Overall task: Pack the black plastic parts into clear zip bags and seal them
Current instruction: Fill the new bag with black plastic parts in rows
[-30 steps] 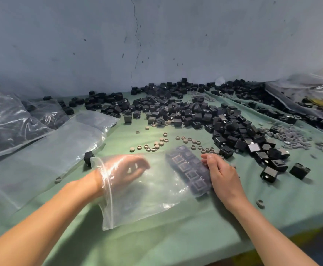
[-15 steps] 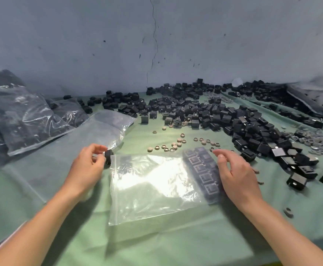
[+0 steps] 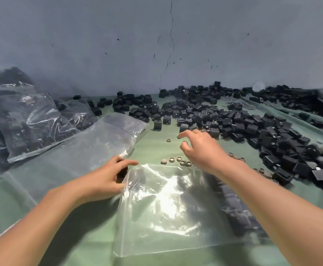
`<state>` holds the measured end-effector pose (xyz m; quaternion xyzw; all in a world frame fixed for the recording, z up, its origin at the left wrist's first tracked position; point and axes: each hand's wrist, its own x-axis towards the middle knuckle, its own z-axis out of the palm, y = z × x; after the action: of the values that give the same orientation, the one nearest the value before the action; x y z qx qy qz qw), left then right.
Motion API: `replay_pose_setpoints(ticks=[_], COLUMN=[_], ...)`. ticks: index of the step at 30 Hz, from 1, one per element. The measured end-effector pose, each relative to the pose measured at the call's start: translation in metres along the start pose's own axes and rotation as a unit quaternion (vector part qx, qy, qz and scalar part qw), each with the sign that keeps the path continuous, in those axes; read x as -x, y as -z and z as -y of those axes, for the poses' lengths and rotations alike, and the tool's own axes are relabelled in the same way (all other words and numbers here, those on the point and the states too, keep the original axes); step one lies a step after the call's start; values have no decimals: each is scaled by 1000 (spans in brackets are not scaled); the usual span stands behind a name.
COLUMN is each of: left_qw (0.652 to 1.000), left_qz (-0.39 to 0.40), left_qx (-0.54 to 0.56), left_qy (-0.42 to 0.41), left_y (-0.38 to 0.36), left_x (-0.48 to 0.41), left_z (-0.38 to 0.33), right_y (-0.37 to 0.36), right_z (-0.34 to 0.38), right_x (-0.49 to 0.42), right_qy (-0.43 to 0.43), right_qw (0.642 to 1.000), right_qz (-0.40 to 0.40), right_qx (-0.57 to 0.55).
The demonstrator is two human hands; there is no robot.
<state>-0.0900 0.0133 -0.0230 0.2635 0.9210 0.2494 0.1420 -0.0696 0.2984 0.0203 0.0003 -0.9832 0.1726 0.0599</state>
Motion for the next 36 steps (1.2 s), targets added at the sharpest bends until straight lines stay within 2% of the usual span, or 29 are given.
replay_pose_setpoints(ticks=[2, 5, 7, 9, 12, 16, 21, 27, 32, 36], left_qw=[996, 970, 960, 959, 980, 965, 945, 913, 917, 894], left_qz=[-16, -60, -85, -99, -114, -168, -268, -302, -337, -404], left_qx=[-84, -236, -257, -247, -155, -197, -180, -160, -24, 80], left_qy=[-9, -27, -65, -96, -52, -33, 58, 224, 213, 175], left_y=[-3, -9, -12, -16, -17, -13, -13, 0, 9, 18], left_x=[1, -2, -7, -19, -44, -78, -104, -105, -106, -116], left_z=[0, -5, -3, 1, 7, 14, 19, 43, 50, 57], right_y=[-9, -16, -19, -21, -27, -50, -70, -85, -101, -108], right_z=[-1, -9, -17, -22, -26, -19, -14, 3, 19, 17], right_x=[-10, -27, -39, -52, -73, -96, -113, -132, -147, -149], right_qy=[-3, -12, -25, -41, -60, -61, -39, 16, 56, 61], right_qw=[1000, 1000, 999, 999, 997, 998, 998, 998, 997, 997], right_qz=[14, 18, 16, 4, -20, -13, -25, -43, -26, -16], right_qx=[1, 7, 17, 30, 38, 19, 44, 32, -41, -38])
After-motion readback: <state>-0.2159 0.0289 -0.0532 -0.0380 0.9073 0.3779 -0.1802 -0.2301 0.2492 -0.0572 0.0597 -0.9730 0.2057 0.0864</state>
